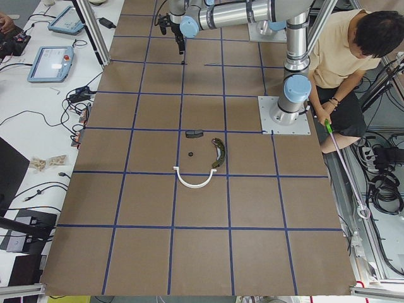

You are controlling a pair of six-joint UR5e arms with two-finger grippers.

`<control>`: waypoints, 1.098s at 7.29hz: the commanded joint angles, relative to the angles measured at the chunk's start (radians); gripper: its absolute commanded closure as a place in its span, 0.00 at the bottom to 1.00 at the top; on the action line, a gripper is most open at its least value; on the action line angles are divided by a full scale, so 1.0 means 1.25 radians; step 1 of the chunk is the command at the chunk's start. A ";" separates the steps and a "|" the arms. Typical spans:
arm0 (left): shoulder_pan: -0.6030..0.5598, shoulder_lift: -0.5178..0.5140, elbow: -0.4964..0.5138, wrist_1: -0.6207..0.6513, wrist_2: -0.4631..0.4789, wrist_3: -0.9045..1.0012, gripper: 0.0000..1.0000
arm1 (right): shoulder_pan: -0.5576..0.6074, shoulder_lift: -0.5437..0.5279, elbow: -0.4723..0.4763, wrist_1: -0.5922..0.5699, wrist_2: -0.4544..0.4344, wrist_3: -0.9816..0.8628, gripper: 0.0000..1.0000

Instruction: Place bearing gear from tray to pile

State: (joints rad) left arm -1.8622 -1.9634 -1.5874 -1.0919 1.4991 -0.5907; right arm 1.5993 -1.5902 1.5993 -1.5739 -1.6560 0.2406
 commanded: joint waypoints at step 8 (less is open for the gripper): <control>-0.095 -0.205 0.050 0.048 0.052 -0.105 0.24 | 0.001 0.028 0.003 -0.075 0.040 -0.239 0.00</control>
State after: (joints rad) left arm -1.9785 -2.2123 -1.5273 -1.0347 1.5641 -0.7224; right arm 1.6000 -1.5540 1.6039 -1.6671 -1.6097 -0.0590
